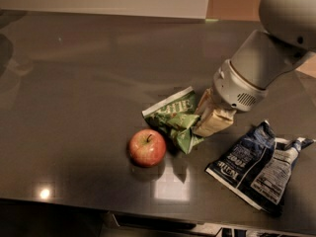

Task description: Move green jalapeno chip bag near apple

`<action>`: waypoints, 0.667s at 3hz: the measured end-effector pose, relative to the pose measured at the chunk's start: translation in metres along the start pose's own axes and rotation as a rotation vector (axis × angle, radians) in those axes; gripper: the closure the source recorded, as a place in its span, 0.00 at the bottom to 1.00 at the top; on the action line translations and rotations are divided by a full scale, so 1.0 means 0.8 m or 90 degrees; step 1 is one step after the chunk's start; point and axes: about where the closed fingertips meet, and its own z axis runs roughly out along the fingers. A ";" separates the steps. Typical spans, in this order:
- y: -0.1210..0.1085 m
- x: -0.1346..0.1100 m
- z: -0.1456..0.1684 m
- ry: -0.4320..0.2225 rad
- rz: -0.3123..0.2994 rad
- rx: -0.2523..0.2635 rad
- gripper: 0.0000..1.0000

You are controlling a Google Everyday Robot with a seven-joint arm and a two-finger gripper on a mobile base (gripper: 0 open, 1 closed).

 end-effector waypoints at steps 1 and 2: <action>0.000 -0.001 0.000 0.001 -0.001 0.002 0.12; 0.000 -0.002 0.000 0.001 -0.002 0.003 0.00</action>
Offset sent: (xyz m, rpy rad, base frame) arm 0.0000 0.0007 0.0005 -0.0012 -0.0026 -0.0001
